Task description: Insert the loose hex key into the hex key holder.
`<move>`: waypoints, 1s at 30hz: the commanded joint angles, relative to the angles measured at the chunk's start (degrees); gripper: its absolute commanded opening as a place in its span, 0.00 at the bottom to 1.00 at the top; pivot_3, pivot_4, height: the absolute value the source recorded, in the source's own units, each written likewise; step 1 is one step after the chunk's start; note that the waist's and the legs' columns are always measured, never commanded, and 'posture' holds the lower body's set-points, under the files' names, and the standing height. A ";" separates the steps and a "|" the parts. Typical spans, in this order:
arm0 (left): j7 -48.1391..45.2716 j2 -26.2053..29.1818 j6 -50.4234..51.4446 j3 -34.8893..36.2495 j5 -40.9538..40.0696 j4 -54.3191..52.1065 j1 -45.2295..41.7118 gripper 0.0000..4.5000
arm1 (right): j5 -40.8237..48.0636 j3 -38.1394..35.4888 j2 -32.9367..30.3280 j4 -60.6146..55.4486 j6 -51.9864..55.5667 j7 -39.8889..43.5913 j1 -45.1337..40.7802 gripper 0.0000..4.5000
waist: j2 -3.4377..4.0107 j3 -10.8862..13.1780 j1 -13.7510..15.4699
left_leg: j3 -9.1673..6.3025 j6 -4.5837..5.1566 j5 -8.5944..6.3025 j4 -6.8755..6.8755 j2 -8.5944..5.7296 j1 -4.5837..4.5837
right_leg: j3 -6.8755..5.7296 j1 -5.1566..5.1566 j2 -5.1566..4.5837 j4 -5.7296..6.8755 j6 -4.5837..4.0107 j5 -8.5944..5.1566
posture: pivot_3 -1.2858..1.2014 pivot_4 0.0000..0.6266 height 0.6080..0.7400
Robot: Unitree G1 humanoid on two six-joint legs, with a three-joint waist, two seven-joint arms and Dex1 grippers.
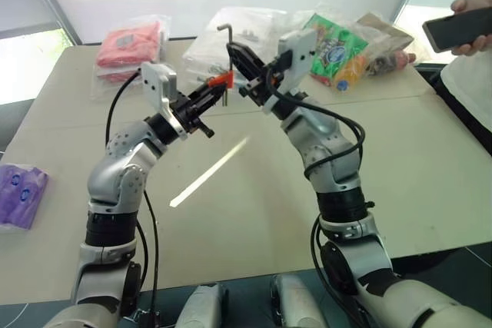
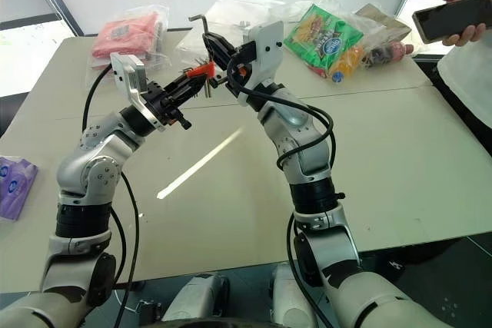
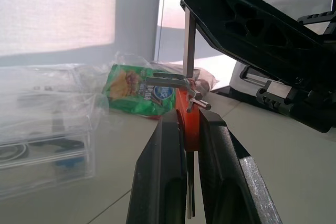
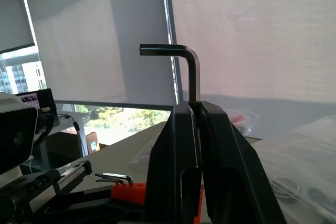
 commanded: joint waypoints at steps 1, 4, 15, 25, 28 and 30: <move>-0.20 0.36 -0.57 0.34 -0.47 -2.73 -1.44 0.00 | 0.26 0.06 0.39 -1.73 -0.64 0.17 -0.86 0.01 | 0.00 0.00 0.00 | 0.00 0.00 0.00 0.00 0.00 0.00 | 0.00 0.00 0.00 0.00 0.00 0.00 | 0.52 0.24 1.00; -0.14 0.34 -0.55 0.36 -0.52 -2.86 -1.45 0.00 | 0.25 0.04 0.42 -1.80 -0.56 0.06 -0.77 0.01 | 0.00 0.00 0.00 | 0.00 0.00 0.00 0.00 0.00 0.00 | 0.00 0.00 0.00 0.00 0.00 0.00 | 0.52 0.24 1.00; -0.15 0.25 -0.27 0.31 -0.67 -3.19 -1.72 0.00 | -0.09 0.20 0.41 -1.34 -0.78 0.06 -0.08 0.01 | 0.00 0.00 0.00 | 0.00 0.00 0.00 0.00 0.00 0.00 | 0.00 0.00 0.00 0.00 0.00 0.00 | 0.52 0.24 1.00; 0.32 0.12 -0.60 0.63 -0.44 -2.81 -1.74 0.00 | -0.17 0.42 0.11 -1.95 -0.43 0.32 0.27 0.01 | 0.00 0.00 0.00 | 0.00 0.00 0.00 0.00 0.00 0.00 | 0.00 0.00 0.00 0.00 0.00 0.00 | 0.52 0.24 1.00; 0.43 0.10 -0.65 0.66 -0.37 -2.51 -2.09 0.00 | -0.15 0.41 0.04 -1.99 -0.38 0.37 0.22 0.01 | 0.00 0.00 0.01 | 0.00 0.00 0.00 0.00 0.00 0.00 | 0.00 0.00 0.00 0.00 0.00 0.00 | 0.52 0.24 1.00; 0.47 0.08 -0.68 0.68 -0.34 -2.44 -2.15 0.00 | -0.14 0.44 0.07 -2.15 -0.30 0.35 0.26 0.01 | 0.00 0.00 0.01 | 0.00 0.00 0.00 0.00 0.00 0.00 | 0.00 0.00 0.00 0.00 0.00 0.00 | 0.52 0.24 1.00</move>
